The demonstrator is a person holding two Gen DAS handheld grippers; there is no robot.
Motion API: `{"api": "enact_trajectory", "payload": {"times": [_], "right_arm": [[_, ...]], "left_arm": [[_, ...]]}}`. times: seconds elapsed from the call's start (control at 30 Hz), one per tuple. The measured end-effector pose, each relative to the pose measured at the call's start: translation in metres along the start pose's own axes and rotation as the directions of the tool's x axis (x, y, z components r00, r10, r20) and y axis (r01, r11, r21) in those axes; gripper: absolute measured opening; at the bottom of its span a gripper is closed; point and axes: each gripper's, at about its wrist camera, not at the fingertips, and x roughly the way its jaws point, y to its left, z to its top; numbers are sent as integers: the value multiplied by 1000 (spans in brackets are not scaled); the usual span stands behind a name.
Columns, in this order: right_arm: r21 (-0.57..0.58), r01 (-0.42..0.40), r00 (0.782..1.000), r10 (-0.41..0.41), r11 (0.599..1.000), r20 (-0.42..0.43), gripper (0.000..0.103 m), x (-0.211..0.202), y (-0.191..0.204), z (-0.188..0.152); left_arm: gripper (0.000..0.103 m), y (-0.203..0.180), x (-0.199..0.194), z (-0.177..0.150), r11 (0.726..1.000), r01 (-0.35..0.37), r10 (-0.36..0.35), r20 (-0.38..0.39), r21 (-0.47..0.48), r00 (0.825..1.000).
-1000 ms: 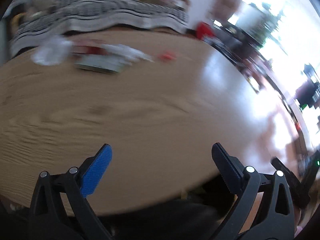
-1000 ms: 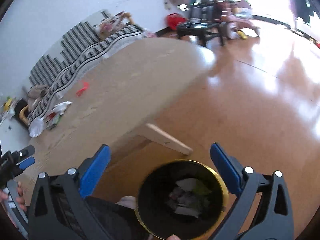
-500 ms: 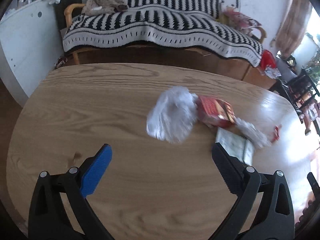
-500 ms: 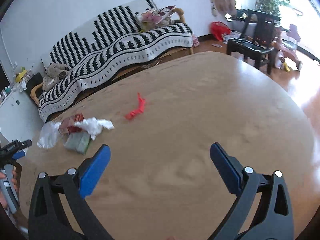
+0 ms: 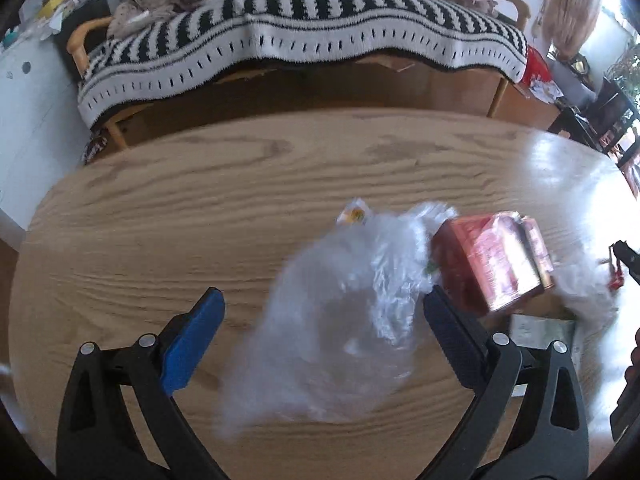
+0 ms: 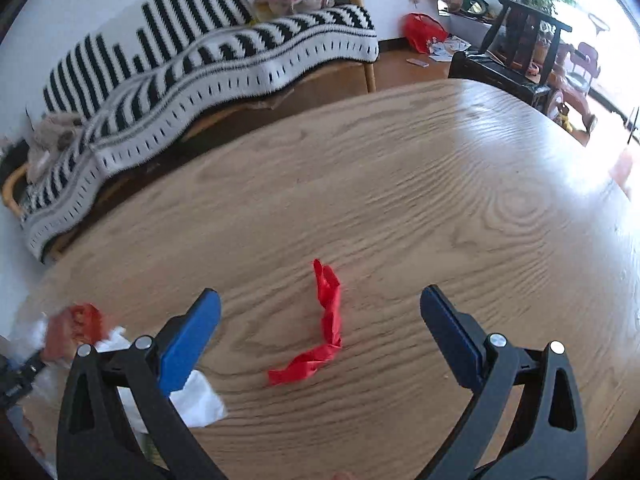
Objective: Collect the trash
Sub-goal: 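Grasp the clear plastic bag with the left tool while the right tool grasps the red ribbon, then carry the plastic bag and red ribbon to the black bin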
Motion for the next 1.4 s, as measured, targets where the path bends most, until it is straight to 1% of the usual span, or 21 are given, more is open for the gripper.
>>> {"api": "enact_trajectory", "payload": {"times": [0.03, 0.07, 0.1, 0.13, 0.27, 0.37, 0.47, 0.57, 0.6, 0.63, 0.67, 0.7, 0.73, 0.8, 0.97, 1.1, 1.23, 1.33, 1.4], "right_arm": [[-25, 13, 1000, -12, 1000, 25, 97, 1, 1, -2], [-38, 13, 1000, -13, 999, 18, 98, 2, 3, -4], [-50, 4, 1000, -3, 999, 21, 97, 2, 3, -4], [-55, -9, 1000, 10, 998, 18, 97, 2, 2, -4], [-73, -2, 1000, 3, 997, 11, 97, 4, 1, -1], [-74, 4, 1000, -3, 997, 11, 98, 5, 0, -1], [-120, 63, 998, -64, 991, -4, 98, 10, 6, -2], [-117, 57, 998, -57, 992, -2, 98, 8, 2, -6], [-122, 52, 999, -53, 991, -2, 98, 7, 2, -8], [-134, 37, 999, -37, 990, 1, 97, 6, 1, -8], [-149, 20, 999, -17, 989, 27, 80, 0, 1, -9], [-152, 8, 999, -1, 988, 46, 20, -6, 0, -11], [-131, -39, 998, 45, 991, 40, 10, -8, -5, -14], [-131, -50, 998, 55, 990, 41, 10, -13, -9, -19], [-86, -81, 993, 88, 993, 74, 10, -26, -23, -20], [-78, -133, 983, 142, 988, 120, 10, -55, -26, -23], [-70, -206, 961, 215, 976, 172, 10, -97, -31, -45], [-68, -222, 954, 231, 973, 190, 10, -119, -35, -60], [-61, -234, 953, 241, 970, 182, 10, -127, -38, -70]], "left_arm": [[97, 2, 9, -3, 1000, 15, -15, -26, -10, 1000], [97, 1, 13, -4, 1000, -14, 14, -2, 9, 1000], [97, 0, 13, -6, 999, -14, 13, 32, 31, 999], [97, 1, 13, -8, 1000, -4, 3, 56, 24, 998], [98, 0, 12, -12, 1000, -21, 21, 99, -3, 995], [98, -2, 12, -14, 1000, -27, 28, 117, -11, 993], [98, -3, 13, -14, 1000, -27, 28, 126, -12, 992], [96, -2, 11, -15, 1000, -27, 28, 128, -12, 991], [84, -2, 9, -16, 999, -29, 31, 139, -15, 990], [44, -3, 3, -18, 999, -34, 35, 167, -9, 985], [24, -4, 0, -18, 999, -37, 37, 173, -1, 984], [10, -5, -3, -20, 999, -49, 49, 167, -4, 985], [6, -4, -4, -24, 999, -31, 33, 170, -17, 985], [4, -4, -9, -30, 999, -40, 45, 181, -32, 982], [4, -1, -40, -45, 998, -11, 26, 219, -67, 975], [4, 8, -71, -53, 994, 16, 11, 236, -110, 972], [4, 14, -107, -64, 989, 42, -2, 265, -142, 964], [4, 14, -131, -73, 988, 46, -3, 288, -144, 958], [4, 14, -146, -78, 988, 47, -1, 301, -146, 954]]}}
